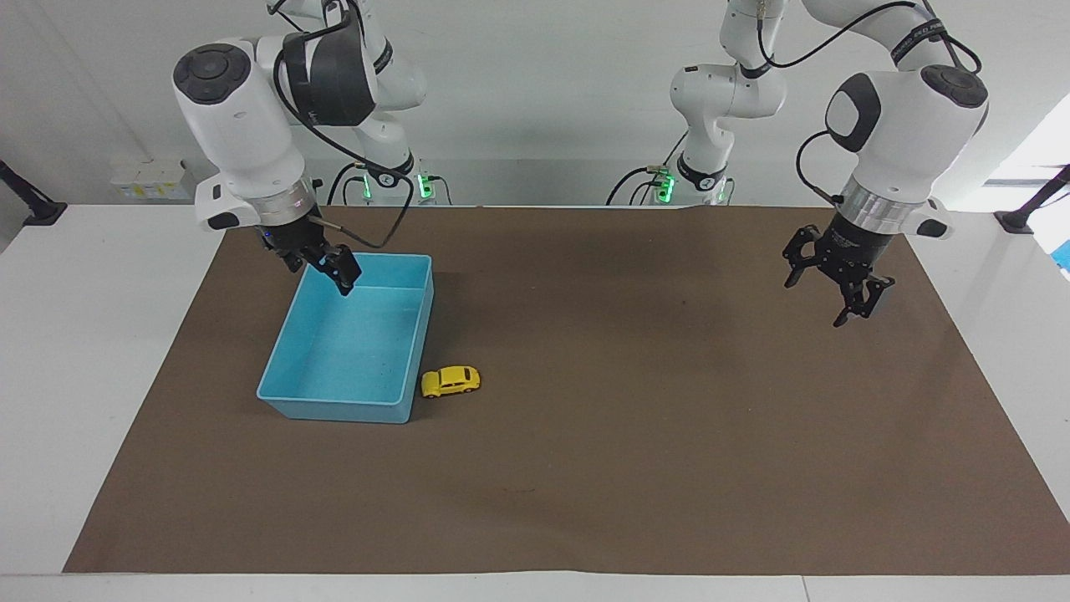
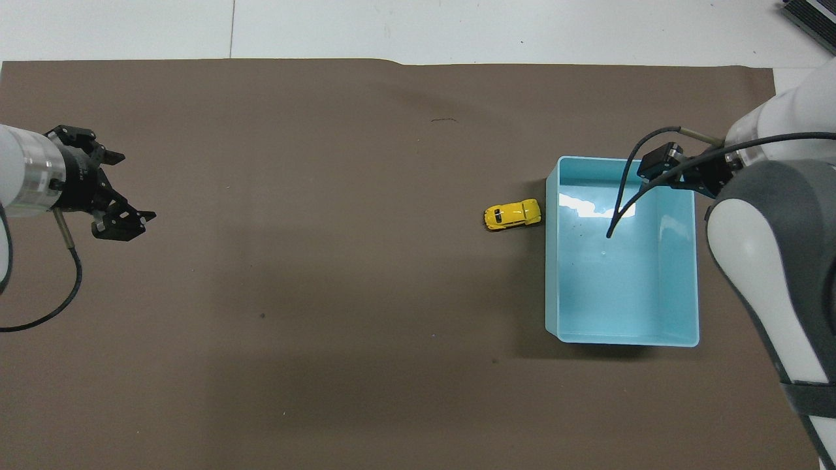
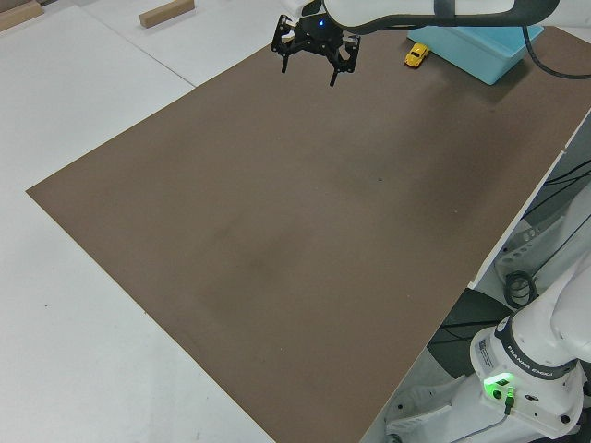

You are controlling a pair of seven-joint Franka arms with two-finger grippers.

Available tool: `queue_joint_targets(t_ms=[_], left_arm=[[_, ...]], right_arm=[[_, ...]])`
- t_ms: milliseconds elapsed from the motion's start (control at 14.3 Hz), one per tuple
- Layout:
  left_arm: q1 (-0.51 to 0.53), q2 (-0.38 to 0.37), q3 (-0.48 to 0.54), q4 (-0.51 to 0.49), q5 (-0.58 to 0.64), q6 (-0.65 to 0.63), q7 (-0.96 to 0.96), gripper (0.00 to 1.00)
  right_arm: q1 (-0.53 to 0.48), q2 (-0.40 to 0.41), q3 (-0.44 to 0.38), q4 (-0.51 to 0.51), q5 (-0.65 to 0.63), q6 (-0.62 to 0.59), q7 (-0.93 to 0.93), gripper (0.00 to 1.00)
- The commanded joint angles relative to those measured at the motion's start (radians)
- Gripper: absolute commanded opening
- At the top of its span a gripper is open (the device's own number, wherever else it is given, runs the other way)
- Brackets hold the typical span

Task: Wind up and store yellow beetle car
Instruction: 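Retract the left gripper while the right gripper reaches the car beside the bin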

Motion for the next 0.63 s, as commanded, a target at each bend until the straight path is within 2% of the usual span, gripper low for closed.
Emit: queue_joint_targets(t_ms=[0,350,559], left_arm=[[0.028,0.010,-0.011,0.061,0.013,-0.034,0.146,1.00],[0.031,0.033,-0.012,0.144,0.083,-0.034,0.438,1.00],[0.032,0.058,-0.012,0.182,0.138,-0.024,0.758,1.00]], right_arm=[[0.021,0.026,0.008,0.009,-0.027,0.032,0.195,1.00],[0.122,0.073,0.008,-0.023,-0.063,0.122,0.493,1.00],[0.151,0.110,0.008,-0.023,-0.077,0.159,0.618,1.00]])
